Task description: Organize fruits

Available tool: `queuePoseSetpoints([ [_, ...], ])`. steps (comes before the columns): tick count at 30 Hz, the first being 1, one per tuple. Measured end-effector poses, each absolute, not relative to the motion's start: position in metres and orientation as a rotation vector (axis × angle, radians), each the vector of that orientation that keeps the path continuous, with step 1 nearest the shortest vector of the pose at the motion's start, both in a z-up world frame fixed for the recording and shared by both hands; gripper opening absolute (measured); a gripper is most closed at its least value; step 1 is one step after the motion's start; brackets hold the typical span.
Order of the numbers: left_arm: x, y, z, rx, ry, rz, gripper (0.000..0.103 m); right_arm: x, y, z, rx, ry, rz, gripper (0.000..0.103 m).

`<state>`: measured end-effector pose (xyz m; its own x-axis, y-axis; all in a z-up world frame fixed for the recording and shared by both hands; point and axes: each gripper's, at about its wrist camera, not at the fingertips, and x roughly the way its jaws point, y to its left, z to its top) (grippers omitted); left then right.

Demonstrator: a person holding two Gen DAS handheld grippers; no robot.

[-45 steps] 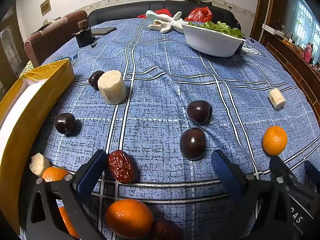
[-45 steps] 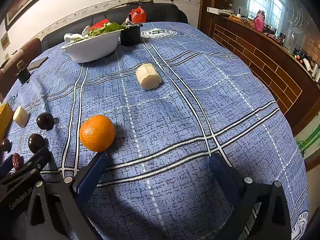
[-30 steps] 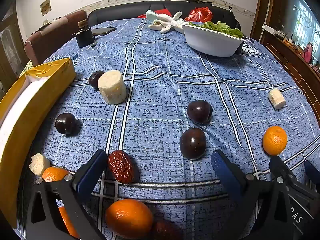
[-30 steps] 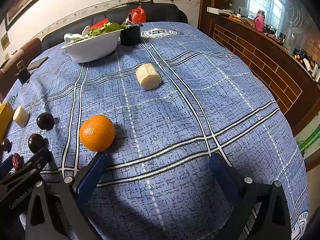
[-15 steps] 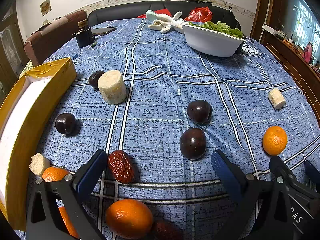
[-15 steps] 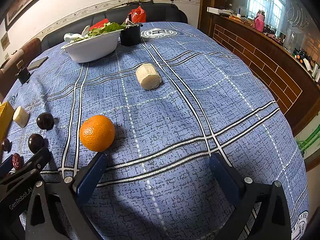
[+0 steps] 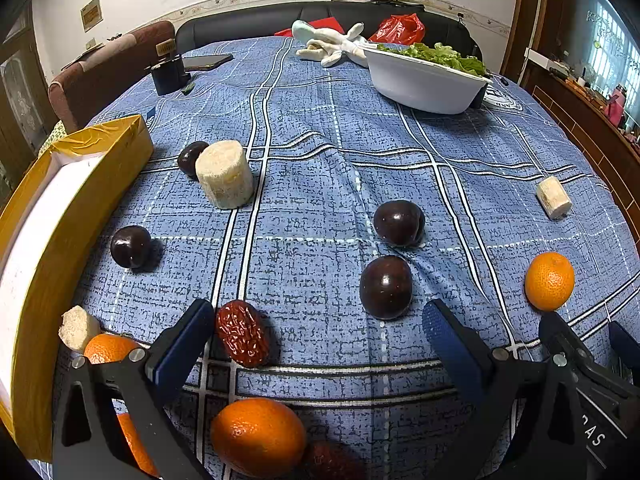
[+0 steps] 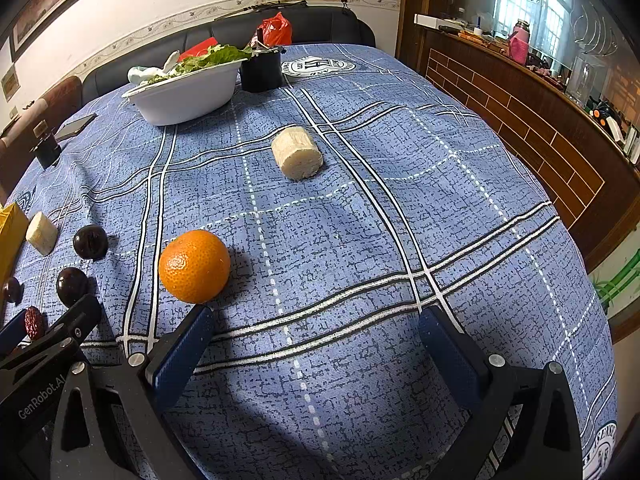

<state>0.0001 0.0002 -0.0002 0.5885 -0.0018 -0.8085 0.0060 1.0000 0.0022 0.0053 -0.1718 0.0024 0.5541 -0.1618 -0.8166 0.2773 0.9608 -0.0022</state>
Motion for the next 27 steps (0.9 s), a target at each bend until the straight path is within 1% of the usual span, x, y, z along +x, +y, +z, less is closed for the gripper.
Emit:
queuePoseSetpoints([
  [20, 0.0, 0.0, 0.0, 0.008, 0.945, -0.011, 0.103, 0.005, -0.172, 0.003, 0.132, 0.949, -0.26, 0.103],
  [22, 0.003, 0.001, 0.001, 0.016, 0.967, -0.031, 0.103, 0.005, -0.172, 0.003, 0.133, 0.949, -0.26, 0.103],
  [27, 0.017, -0.004, 0.002, 0.074, 1.104, -0.121, 0.103, 0.005, -0.171, 0.003, 0.133, 0.949, -0.26, 0.103],
])
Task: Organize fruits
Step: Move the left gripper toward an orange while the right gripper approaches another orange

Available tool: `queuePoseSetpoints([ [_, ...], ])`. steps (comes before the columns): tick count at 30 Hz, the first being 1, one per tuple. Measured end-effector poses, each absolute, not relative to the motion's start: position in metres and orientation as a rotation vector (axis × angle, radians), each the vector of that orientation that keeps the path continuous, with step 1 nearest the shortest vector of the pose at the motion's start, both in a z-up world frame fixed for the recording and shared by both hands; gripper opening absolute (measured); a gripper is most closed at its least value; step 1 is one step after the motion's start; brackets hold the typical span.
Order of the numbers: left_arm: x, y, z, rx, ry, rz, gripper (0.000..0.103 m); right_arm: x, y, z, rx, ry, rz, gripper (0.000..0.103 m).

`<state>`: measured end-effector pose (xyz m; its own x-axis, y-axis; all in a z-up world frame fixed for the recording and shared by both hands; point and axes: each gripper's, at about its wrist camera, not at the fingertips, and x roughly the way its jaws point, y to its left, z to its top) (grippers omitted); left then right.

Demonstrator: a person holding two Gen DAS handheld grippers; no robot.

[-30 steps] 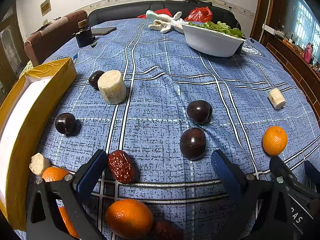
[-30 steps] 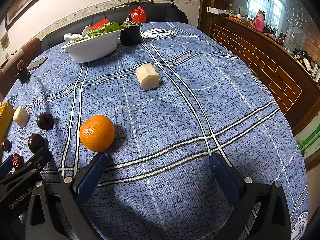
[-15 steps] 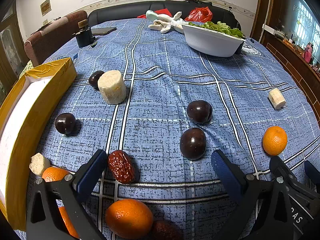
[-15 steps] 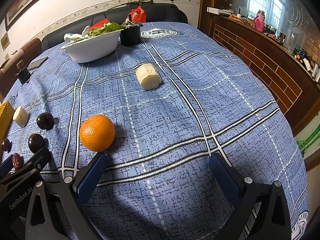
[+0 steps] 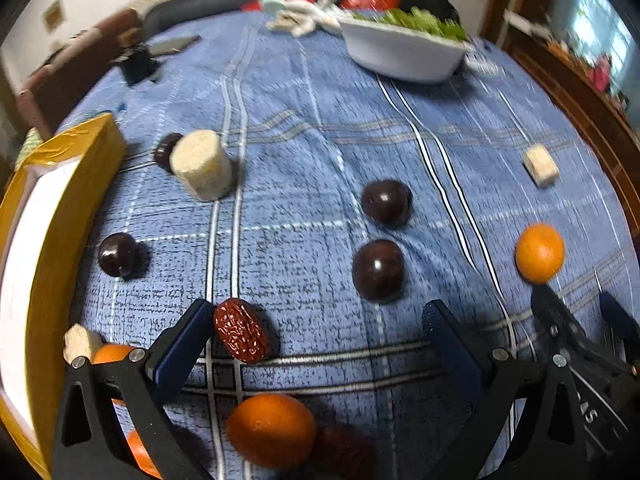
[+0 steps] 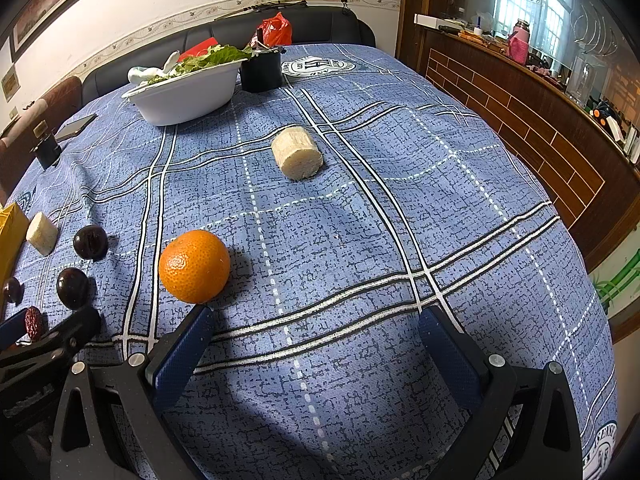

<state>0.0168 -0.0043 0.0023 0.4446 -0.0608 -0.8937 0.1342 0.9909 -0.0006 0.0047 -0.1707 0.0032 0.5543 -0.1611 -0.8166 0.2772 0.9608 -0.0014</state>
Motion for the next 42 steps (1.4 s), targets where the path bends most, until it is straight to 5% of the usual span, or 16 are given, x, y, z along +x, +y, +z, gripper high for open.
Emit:
queuePoseSetpoints([
  [21, 0.011, -0.003, 0.006, 0.11, 1.2, -0.191, 0.102, 0.004, -0.175, 0.001, 0.132, 0.971, -0.207, 0.103],
  [25, -0.017, 0.015, 0.037, 0.016, 1.079, -0.263, 0.094, 0.004, -0.176, 0.002, 0.133, 0.983, -0.203, 0.103],
  [35, -0.126, 0.145, 0.143, -0.169, 0.765, -0.283, 0.093, 0.011, -0.175, 0.003, 0.115, 1.036, -0.191, 0.103],
  [36, -0.133, 0.161, 0.154, -0.187, 0.729, -0.268, 0.093, 0.012, -0.175, 0.004, 0.122, 1.042, -0.198, 0.102],
  [38, -0.157, 0.193, 0.179, -0.193, 0.651, -0.229, 0.093, 0.005, -0.175, 0.013, 0.142, 1.01, -0.213, 0.074],
  [42, -0.197, 0.232, 0.238, -0.1, 0.485, -0.11, 0.093, -0.049, -0.161, 0.077, 0.233, 0.785, -0.068, 0.074],
])
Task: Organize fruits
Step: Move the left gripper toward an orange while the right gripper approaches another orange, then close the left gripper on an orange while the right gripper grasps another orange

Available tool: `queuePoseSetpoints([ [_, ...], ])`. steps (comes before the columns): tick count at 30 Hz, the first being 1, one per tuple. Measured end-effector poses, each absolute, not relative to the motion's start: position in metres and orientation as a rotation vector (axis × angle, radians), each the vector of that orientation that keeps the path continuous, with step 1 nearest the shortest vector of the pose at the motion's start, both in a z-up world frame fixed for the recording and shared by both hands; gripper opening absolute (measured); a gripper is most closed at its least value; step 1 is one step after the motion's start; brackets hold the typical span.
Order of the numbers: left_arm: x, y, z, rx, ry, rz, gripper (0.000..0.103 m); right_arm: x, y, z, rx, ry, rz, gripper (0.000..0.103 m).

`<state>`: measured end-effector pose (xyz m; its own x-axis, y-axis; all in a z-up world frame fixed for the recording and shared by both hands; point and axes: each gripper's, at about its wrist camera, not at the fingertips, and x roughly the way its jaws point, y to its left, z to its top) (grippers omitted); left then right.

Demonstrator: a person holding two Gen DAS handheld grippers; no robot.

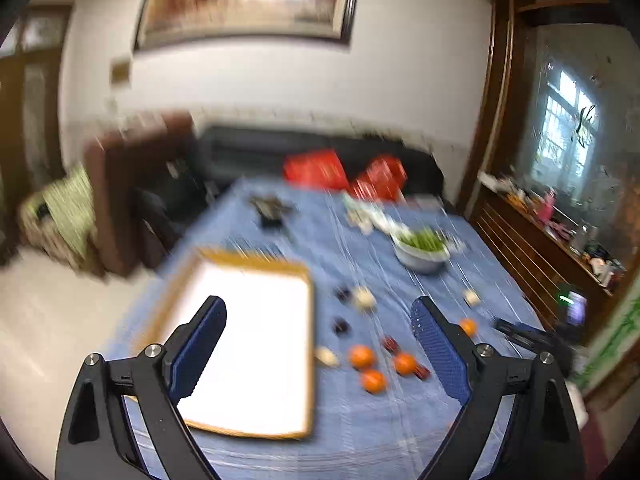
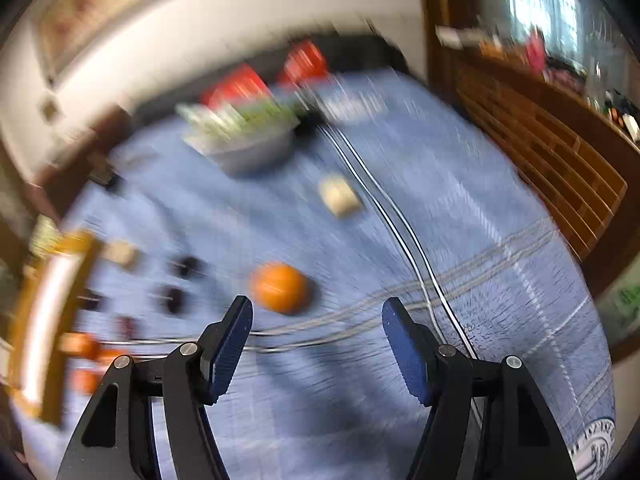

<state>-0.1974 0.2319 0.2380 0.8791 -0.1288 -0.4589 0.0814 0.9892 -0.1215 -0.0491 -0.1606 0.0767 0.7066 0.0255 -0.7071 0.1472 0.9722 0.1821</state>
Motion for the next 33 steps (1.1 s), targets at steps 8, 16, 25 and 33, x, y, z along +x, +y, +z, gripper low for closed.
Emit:
queuePoseSetpoints([
  [8, -0.215, 0.264, 0.277, -0.127, 0.373, -0.071, 0.094, -0.133, -0.107, 0.094, 0.167, 0.774, 0.254, 0.098],
  [16, -0.145, 0.175, 0.133, -0.113, 0.787, -0.288, 0.034, -0.137, -0.074, 0.027, 0.091, 0.96, 0.294, 0.076],
  [25, -0.087, 0.136, 0.052, -0.091, 0.971, -0.293, 0.032, -0.143, -0.056, 0.015, -0.052, 0.952, 0.315, 0.067],
  [33, -0.079, 0.107, 0.032, -0.008, 0.988, -0.309, 0.053, -0.152, -0.054, 0.018, -0.085, 0.945, 0.35, 0.056],
])
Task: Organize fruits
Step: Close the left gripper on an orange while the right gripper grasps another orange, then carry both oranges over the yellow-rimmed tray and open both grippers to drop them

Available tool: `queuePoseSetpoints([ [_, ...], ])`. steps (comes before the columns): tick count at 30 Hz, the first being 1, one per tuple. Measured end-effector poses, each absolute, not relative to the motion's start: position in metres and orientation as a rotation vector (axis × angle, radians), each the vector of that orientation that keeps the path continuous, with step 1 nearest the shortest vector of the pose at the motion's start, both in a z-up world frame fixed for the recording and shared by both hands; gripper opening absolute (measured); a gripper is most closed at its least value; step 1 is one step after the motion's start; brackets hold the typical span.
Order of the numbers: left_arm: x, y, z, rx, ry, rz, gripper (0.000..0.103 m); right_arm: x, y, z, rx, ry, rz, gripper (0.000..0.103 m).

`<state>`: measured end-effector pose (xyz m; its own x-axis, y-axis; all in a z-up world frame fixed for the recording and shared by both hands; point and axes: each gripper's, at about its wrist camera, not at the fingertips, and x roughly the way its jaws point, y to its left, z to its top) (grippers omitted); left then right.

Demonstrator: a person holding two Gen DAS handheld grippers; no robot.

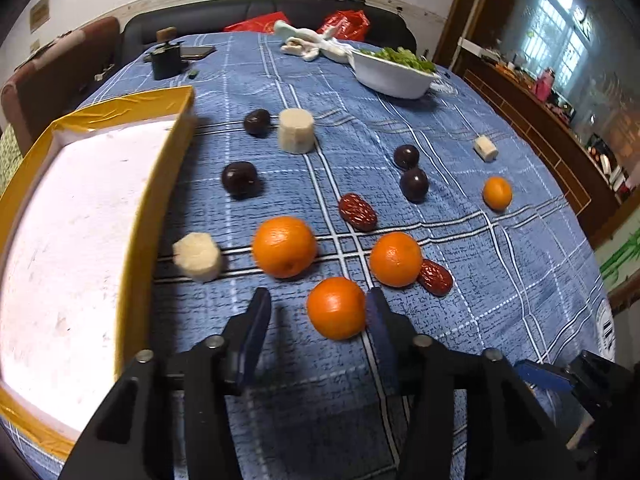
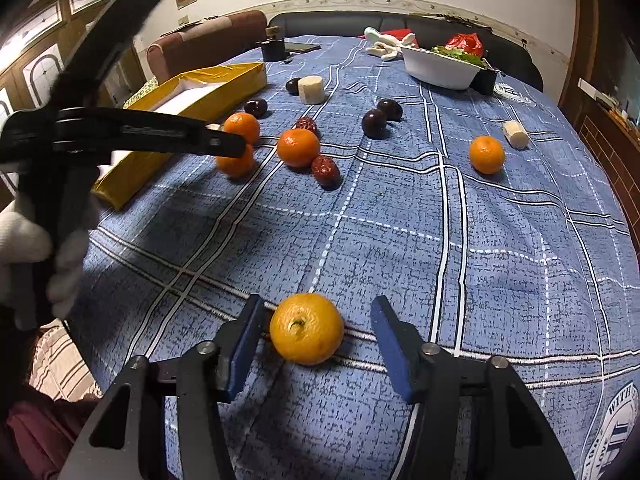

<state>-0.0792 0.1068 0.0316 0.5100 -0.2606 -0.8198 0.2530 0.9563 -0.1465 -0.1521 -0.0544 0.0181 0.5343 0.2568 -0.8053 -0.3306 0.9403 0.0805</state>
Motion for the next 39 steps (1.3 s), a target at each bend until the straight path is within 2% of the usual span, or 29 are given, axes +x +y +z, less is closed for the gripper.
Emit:
queuePoseSetpoints([
  [3, -0.077, 0.101, 0.023, -0.014, 1.014, -0.337, 0.056, -0.156, -0.052, 0.019, -0.089, 0.94, 0.366, 0.049],
  [5, -0.079, 0.102, 0.023, -0.025, 1.0, -0.347, 0.046, -0.156, -0.051, 0.019, -0.085, 0.942, 0.372, 0.038],
  [6, -0.08, 0.102, 0.024, -0.056, 1.001, -0.378, 0.027, -0.156, -0.051, 0.019, -0.084, 0.941, 0.372, 0.038],
  [13, -0.097, 0.136, 0.048, -0.203, 0.932, -0.374, 0.027, -0.162, -0.05, 0.031, -0.06, 0.916, 0.386, 0.037],
  [18, -0.117, 0.21, 0.092, -0.304, 0.805, -0.234, 0.028, -0.16, -0.032, 0.062, -0.094, 0.86, 0.423, 0.037],
  [23, -0.136, 0.287, 0.113, -0.318, 0.733, -0.014, 0.028, -0.146, 0.016, 0.1, -0.092, 0.792, 0.562, 0.037],
  [29, -0.129, 0.354, 0.098, -0.34, 0.766, 0.149, 0.028, -0.108, 0.105, 0.117, -0.089, 0.789, 0.752, 0.037],
  [34, -0.118, 0.385, 0.067, -0.373, 0.839, 0.206, 0.028, -0.07, 0.185, 0.087, -0.168, 0.872, 0.81, 0.037],
  [39, -0.113, 0.392, 0.051, -0.391, 0.88, 0.185, 0.028, -0.049, 0.223, 0.054, -0.185, 0.965, 0.834, 0.038],
])
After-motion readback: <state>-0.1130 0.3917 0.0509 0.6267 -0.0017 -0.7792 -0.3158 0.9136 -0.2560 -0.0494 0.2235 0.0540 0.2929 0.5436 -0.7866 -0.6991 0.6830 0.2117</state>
